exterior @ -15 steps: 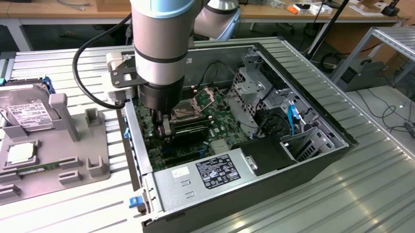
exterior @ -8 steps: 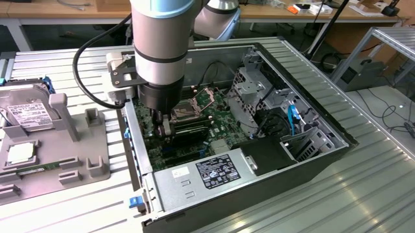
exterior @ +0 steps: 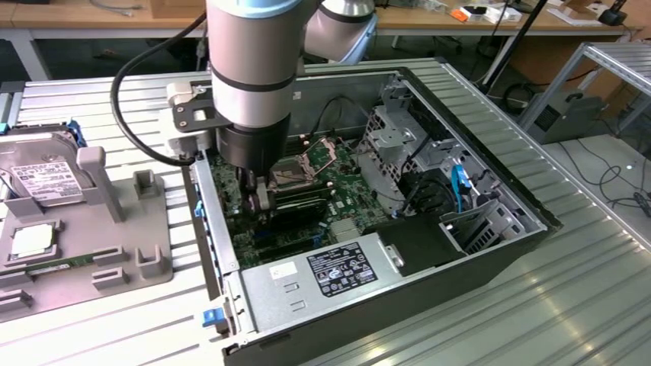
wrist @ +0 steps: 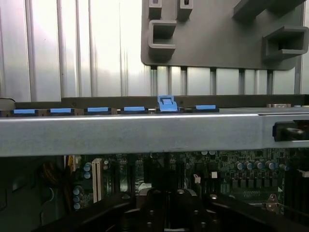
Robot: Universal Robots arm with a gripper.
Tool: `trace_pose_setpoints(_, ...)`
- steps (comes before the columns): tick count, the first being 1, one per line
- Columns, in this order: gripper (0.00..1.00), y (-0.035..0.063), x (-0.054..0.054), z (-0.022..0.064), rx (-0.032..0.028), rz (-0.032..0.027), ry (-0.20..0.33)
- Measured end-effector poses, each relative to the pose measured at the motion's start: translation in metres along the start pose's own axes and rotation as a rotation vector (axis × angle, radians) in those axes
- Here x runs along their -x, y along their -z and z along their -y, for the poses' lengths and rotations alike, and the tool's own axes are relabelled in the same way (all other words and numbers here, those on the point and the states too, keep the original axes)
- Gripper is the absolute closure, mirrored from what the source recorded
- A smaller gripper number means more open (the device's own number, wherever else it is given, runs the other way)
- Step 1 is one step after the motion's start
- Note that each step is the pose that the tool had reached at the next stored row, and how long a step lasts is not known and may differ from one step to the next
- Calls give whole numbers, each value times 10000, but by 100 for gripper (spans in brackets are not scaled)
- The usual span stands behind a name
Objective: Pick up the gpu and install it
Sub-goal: 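Press down on the gpu until it lock into place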
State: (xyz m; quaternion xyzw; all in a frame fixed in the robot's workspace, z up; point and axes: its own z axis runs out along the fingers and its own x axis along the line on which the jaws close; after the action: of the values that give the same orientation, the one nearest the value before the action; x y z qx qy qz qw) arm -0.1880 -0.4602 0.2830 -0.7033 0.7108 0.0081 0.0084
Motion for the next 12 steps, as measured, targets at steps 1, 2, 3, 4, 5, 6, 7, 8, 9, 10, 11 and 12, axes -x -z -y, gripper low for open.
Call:
trace_pose_setpoints(1, 89, 20, 1, 0, 1, 0, 0)
trace_pose_setpoints(2, 89, 50, 1, 0, 1, 2, -1)
trace_pose_setpoints(3, 89, 60, 1, 0, 1, 5, -1)
trace_pose_setpoints(4, 89, 60, 6, 1, 0, 6, 0)
trace_pose_setpoints(5, 89, 61, 9, 3, 1, 5, 0)
trace_pose_setpoints(6, 89, 60, 14, 8, 1, 5, 0)
trace_pose_setpoints(7, 89, 60, 22, 19, 3, 5, 0)
trace_pose_setpoints(8, 89, 60, 27, 31, 5, 4, 0)
trace_pose_setpoints(9, 89, 59, 34, 44, 7, 5, 0)
trace_pose_setpoints(10, 89, 59, 40, 49, 8, 5, -2)
trace_pose_setpoints(11, 89, 60, 44, 51, 9, 5, -1)
trace_pose_setpoints(12, 89, 59, 55, 52, 9, 4, 0)
